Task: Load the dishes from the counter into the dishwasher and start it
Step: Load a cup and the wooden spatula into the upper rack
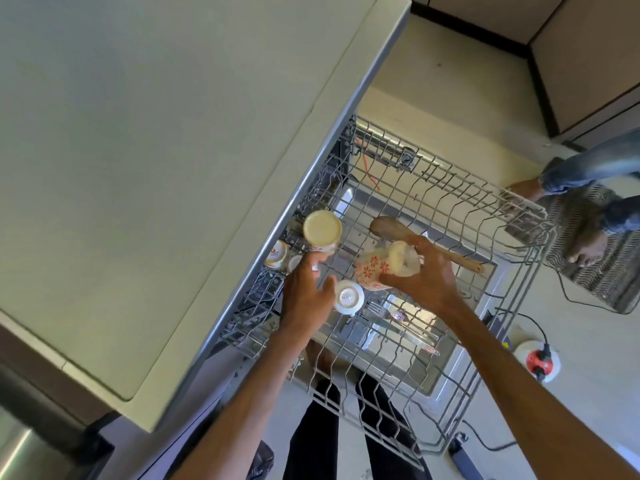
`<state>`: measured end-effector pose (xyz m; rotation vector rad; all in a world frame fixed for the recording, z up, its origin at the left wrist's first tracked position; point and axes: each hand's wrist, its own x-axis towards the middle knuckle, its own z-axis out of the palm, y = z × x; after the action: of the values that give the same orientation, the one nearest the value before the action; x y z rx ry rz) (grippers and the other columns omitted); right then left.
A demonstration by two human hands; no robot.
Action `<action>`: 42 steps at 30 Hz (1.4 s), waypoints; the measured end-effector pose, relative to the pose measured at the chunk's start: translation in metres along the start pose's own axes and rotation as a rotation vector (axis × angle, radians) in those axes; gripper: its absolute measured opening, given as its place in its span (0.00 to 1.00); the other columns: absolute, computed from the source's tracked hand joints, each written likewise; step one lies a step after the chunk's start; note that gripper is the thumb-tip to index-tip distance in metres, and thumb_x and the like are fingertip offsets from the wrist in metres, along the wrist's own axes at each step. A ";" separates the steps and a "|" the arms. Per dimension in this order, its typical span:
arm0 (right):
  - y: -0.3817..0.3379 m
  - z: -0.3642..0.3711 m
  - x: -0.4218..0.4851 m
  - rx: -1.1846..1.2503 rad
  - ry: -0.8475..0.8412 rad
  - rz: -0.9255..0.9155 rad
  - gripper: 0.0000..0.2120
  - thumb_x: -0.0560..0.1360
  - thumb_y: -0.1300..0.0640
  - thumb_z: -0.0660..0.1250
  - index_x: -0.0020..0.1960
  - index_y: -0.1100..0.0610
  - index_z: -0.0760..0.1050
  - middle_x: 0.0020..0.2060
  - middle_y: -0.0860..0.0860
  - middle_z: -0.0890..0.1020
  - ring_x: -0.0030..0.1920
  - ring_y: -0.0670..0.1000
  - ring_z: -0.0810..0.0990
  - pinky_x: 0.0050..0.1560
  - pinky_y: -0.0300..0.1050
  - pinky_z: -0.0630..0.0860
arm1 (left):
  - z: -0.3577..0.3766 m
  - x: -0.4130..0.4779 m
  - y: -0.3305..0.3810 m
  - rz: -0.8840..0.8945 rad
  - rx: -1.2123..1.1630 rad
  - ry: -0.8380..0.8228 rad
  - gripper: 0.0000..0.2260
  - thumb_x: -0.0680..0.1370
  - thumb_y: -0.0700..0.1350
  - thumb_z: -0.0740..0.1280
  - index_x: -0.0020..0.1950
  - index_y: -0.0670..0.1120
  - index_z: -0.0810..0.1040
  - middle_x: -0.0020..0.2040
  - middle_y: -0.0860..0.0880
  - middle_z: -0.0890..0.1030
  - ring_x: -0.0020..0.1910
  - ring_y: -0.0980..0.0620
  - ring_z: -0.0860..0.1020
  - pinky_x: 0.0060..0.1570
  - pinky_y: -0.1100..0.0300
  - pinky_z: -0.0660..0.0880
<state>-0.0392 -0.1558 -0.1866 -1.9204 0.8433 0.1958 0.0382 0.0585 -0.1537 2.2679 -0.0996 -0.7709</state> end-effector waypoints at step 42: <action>-0.069 0.059 -0.064 -0.231 0.214 -0.447 0.15 0.74 0.63 0.73 0.59 0.60 0.75 0.58 0.56 0.77 0.56 0.57 0.77 0.52 0.56 0.80 | -0.041 -0.070 -0.007 0.005 -0.048 -0.058 0.07 0.79 0.45 0.65 0.54 0.53 0.80 0.53 0.57 0.82 0.54 0.60 0.79 0.56 0.55 0.79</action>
<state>-0.0305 -0.0571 -0.1352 -2.3241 0.5214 -0.1936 0.0028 0.1092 -0.1006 2.1995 -0.1120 -0.8278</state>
